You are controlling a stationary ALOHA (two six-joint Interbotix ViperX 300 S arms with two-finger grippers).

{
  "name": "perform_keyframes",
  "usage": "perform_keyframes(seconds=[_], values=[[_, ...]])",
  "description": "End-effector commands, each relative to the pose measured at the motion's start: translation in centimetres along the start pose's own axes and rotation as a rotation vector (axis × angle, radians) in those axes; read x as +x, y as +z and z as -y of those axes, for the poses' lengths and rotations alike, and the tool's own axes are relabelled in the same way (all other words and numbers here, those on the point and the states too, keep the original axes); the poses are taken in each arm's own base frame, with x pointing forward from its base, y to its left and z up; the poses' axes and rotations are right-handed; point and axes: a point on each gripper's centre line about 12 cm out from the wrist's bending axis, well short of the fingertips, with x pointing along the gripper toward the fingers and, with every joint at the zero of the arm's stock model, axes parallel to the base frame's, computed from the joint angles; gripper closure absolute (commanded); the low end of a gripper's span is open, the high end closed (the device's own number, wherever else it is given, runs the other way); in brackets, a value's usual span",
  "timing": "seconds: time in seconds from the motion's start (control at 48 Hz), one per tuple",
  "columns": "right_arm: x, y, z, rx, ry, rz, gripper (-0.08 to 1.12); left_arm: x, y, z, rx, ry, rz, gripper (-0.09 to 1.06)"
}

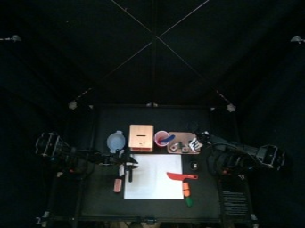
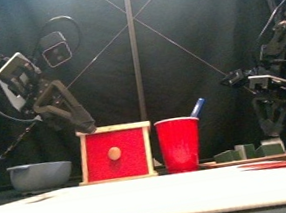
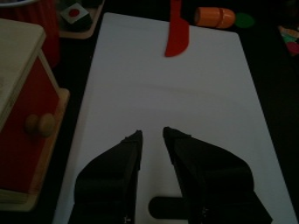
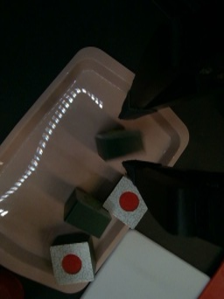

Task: Place sushi on board then cut the sushi with the knife then place the pieces on the plate
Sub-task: Place the 4 sushi pieces on the plate

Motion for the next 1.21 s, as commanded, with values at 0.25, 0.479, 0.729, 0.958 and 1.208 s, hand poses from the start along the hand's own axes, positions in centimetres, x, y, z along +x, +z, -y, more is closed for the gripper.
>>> perform_keyframes(seconds=[0.25, 0.479, 0.729, 0.958, 1.208], values=[[-1.3, 1.5, -0.4, -0.004, 0.028, 0.082, 0.16, 0.1, 0.7, 0.0, -0.006, 0.0, 0.021, 0.28], [-4.5, 2.3, -2.1, -0.04, 0.108, 0.199, 0.16, 0.1, 0.8, 0.0, -0.004, 0.0, 0.025, 0.28], [-7.4, 2.7, -3.7, -0.089, 0.201, 0.313, 0.16, 0.2, 1.0, -0.1, -0.005, 0.004, 0.03, 0.28], [-8.4, 2.6, -4.7, -0.121, 0.256, 0.37, 0.16, -0.1, 1.6, -0.1, -0.011, 0.003, 0.051, 0.28], [-7.7, 1.7, -5.0, -0.162, 0.267, 0.365, 0.16, -0.6, 2.2, 0.1, -0.011, -0.004, 0.076, 0.28]])
